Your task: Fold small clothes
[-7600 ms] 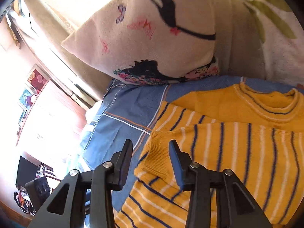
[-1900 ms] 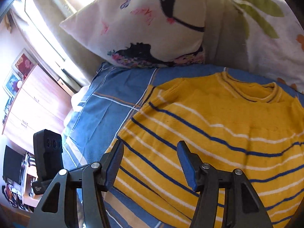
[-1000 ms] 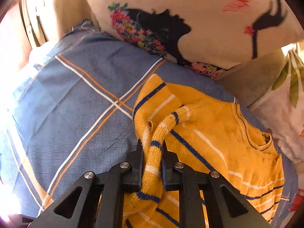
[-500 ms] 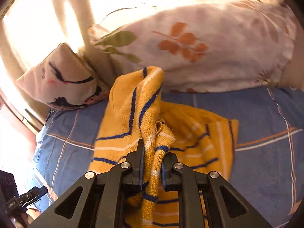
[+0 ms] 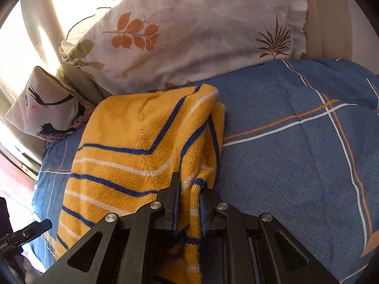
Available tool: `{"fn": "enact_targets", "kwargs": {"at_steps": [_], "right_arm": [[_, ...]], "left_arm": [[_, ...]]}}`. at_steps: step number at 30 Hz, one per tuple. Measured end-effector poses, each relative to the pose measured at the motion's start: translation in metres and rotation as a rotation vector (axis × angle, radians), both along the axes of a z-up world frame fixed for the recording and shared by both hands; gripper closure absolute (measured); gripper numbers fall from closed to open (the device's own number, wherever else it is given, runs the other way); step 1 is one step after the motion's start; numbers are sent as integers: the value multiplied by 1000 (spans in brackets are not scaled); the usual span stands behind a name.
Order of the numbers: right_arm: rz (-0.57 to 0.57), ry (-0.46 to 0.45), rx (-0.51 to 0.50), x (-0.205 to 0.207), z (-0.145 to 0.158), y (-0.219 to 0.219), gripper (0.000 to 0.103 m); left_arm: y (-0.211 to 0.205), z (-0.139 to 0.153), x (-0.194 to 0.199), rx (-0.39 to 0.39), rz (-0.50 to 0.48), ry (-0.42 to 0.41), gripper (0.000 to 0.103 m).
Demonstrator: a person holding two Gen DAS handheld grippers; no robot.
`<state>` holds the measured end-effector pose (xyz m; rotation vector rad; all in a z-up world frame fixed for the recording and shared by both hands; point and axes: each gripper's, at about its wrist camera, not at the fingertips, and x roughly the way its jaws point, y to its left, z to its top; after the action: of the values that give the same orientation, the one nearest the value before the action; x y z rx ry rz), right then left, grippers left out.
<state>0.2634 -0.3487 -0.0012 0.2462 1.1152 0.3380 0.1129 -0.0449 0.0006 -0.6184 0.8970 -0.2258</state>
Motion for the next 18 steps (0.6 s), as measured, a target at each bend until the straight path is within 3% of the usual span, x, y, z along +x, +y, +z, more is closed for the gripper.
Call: {"fn": "enact_targets", "kwargs": {"at_steps": [2, 6, 9, 11, 13, 14, 15, 16, 17, 18], "right_arm": [[-12, 9, 8, -1, -10, -6, 89], [-38, 23, 13, 2, -18, -18, 88], [-67, 33, -37, 2, -25, -28, 86], [-85, 43, -58, 1, -29, -35, 89], [-113, 54, -16, -2, -26, -46, 85], [-134, 50, 33, -5, -22, -53, 77], [-152, 38, 103, -7, -18, -60, 60], [-168, 27, 167, -8, -16, -67, 49], [-182, 13, 221, -8, -13, -71, 31], [-188, 3, 259, -6, -12, -73, 23]], "left_arm": [[-9, -5, 18, 7, -42, 4, 45], [-34, -18, 48, 3, -141, 20, 44], [-67, -33, 61, 233, -175, 93, 43], [-69, -35, 62, 239, -168, 107, 44], [-58, -22, 56, 191, -164, 62, 45], [-50, -15, 53, 168, -152, 27, 45], [-42, -9, 52, 155, -132, -6, 45], [-33, -3, 52, 141, -112, -37, 44], [-25, -1, 55, 128, -97, -52, 38], [-18, -2, 60, 110, -87, -51, 34]]}}
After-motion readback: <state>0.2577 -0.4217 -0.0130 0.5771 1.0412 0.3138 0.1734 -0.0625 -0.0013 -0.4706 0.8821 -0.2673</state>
